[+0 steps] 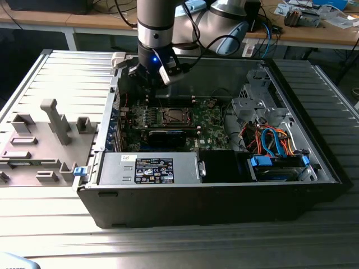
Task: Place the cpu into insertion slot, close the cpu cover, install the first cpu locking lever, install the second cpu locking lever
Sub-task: 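Install the first cpu locking lever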
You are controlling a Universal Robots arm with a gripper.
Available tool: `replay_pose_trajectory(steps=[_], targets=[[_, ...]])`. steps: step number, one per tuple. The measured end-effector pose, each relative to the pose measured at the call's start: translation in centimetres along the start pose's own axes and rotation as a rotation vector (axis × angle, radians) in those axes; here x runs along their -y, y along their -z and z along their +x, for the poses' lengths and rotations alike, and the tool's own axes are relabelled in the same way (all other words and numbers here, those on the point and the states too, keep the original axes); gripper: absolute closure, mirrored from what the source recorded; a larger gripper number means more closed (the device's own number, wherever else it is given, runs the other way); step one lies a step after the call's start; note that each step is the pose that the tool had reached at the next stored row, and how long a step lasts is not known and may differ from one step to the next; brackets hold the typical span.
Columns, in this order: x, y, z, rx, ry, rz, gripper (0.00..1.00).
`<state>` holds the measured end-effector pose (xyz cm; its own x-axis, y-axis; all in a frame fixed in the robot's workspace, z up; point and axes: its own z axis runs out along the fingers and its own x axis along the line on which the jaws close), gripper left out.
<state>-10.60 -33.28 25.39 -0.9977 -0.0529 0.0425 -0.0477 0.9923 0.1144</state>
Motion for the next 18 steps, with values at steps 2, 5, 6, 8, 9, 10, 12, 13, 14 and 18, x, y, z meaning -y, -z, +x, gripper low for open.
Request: replay_pose_trajectory(steps=[2, 5, 6, 8, 9, 10, 12, 13, 14, 18], targets=[[-0.01, 0.12, 0.03, -0.001, 0.007, 0.0004, 0.89], [-0.06, 0.4, 0.06, -0.0019, 0.017, -0.0008, 0.89], [-0.08, 0.41, 0.07, -0.0018, 0.018, -0.0014, 0.89], [-0.26, 0.4, 0.06, -0.0024, 0.025, -0.0061, 0.89], [-0.36, 0.39, 0.05, -0.0025, 0.027, -0.0099, 0.89], [-0.42, 0.39, 0.05, -0.0025, 0.029, -0.0144, 0.89], [-0.79, 0.34, 0.03, -0.0029, 0.035, -0.0177, 0.89], [-1.38, 0.28, 0.0, -0.0035, 0.04, -0.0174, 0.89], [-1.58, 0.25, -0.01, -0.0036, 0.04, -0.0174, 0.89], [-1.61, 0.25, -0.01, -0.0036, 0.041, -0.0175, 0.89]])
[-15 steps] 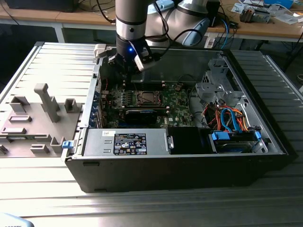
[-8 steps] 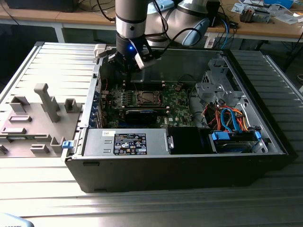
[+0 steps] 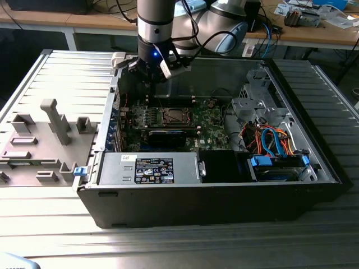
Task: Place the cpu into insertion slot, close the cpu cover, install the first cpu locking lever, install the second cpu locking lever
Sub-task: 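Install the first cpu locking lever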
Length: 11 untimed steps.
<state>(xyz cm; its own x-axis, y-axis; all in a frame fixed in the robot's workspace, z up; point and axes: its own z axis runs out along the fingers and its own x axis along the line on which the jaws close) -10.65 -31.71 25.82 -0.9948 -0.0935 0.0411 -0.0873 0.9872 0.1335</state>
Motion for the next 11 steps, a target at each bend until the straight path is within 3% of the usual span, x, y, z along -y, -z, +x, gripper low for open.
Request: replay_pose_trajectory(steps=[11], targets=[[0.03, 0.02, -0.4, 0.0, 0.0, 0.0001, 0.89]])
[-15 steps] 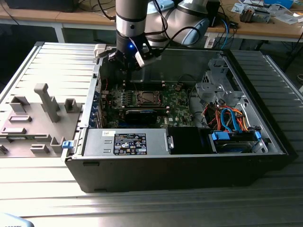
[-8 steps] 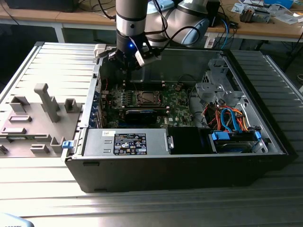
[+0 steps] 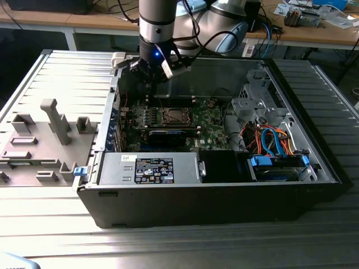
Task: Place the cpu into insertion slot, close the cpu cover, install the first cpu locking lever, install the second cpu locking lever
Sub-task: 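Install the first cpu locking lever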
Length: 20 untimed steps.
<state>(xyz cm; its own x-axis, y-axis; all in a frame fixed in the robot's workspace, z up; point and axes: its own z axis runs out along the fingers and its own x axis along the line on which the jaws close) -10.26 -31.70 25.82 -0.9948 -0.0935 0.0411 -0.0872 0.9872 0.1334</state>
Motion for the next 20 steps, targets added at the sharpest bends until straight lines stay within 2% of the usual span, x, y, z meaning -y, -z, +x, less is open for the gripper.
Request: replay_pose_trajectory(steps=[20], targets=[[0.11, 0.04, -1.25, -0.0001, 0.001, 0.0, 0.89]])
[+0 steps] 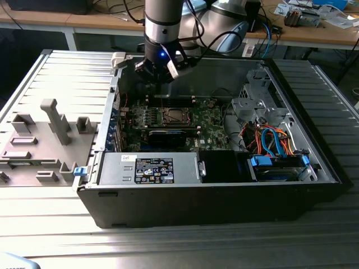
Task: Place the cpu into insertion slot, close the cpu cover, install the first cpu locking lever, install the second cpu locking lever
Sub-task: 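Install the first cpu locking lever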
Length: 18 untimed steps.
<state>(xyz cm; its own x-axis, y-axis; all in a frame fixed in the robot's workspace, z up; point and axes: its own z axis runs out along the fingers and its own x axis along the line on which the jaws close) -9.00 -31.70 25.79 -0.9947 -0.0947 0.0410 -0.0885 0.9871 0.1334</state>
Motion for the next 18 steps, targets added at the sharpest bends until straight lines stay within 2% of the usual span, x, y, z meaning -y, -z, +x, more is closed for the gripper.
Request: replay_pose_trajectory(steps=[18], targets=[[0.11, 0.06, -1.25, -0.0001, 0.0, 0.0001, 0.89]])
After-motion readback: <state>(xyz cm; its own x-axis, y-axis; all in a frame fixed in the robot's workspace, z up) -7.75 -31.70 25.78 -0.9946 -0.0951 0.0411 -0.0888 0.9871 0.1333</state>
